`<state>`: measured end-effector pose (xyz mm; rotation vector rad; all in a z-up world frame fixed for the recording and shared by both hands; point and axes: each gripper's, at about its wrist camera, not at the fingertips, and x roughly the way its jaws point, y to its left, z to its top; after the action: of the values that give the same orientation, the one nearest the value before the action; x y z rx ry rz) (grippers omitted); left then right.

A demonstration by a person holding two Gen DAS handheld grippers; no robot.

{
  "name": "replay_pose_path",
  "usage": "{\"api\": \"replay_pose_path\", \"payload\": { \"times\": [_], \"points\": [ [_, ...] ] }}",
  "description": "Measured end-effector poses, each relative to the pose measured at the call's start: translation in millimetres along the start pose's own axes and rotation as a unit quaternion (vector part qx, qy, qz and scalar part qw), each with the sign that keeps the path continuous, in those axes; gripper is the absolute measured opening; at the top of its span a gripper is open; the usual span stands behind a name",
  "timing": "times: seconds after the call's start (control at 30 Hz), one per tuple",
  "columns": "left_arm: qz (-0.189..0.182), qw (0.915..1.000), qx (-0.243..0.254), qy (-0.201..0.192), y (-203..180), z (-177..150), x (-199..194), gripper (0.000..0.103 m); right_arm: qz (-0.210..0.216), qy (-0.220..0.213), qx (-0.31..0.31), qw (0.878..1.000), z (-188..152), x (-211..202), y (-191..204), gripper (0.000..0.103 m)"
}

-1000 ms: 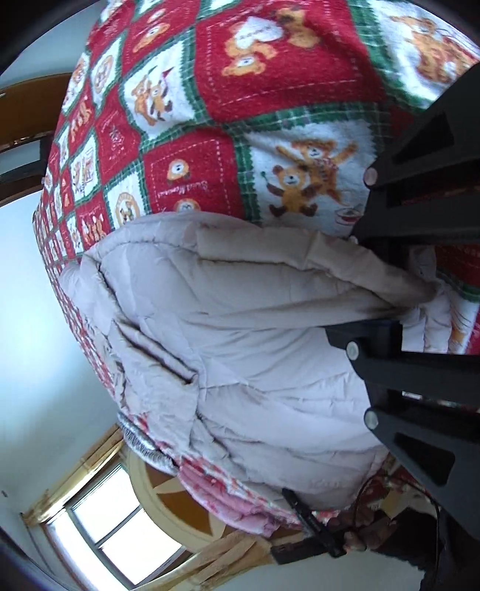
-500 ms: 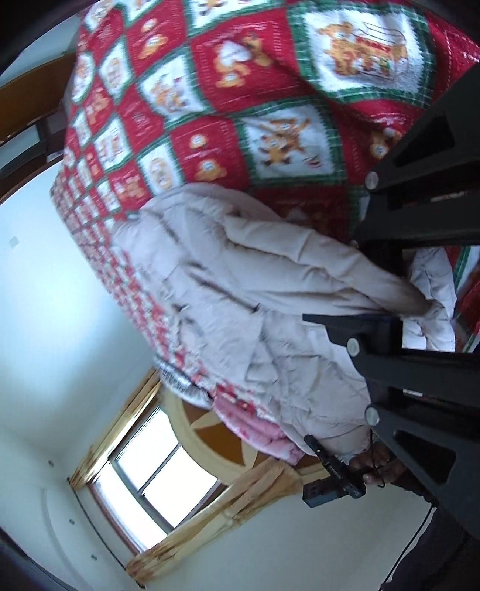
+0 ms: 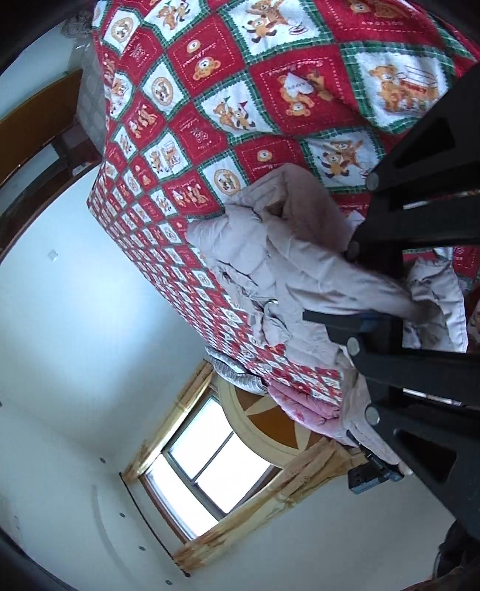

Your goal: Fold large clothes

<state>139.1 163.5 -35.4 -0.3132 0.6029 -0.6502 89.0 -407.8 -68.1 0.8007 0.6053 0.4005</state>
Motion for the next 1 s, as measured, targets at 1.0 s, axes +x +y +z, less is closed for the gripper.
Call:
{"api": "replay_pose_path", "payload": {
  "times": [1.0],
  "points": [
    [-0.100, 0.9622, -0.223, 0.121, 186.7, 90.4, 182.3, 0.021, -0.082, 0.044, 0.085, 0.992, 151.7, 240.4, -87.6, 0.013]
  ]
}}
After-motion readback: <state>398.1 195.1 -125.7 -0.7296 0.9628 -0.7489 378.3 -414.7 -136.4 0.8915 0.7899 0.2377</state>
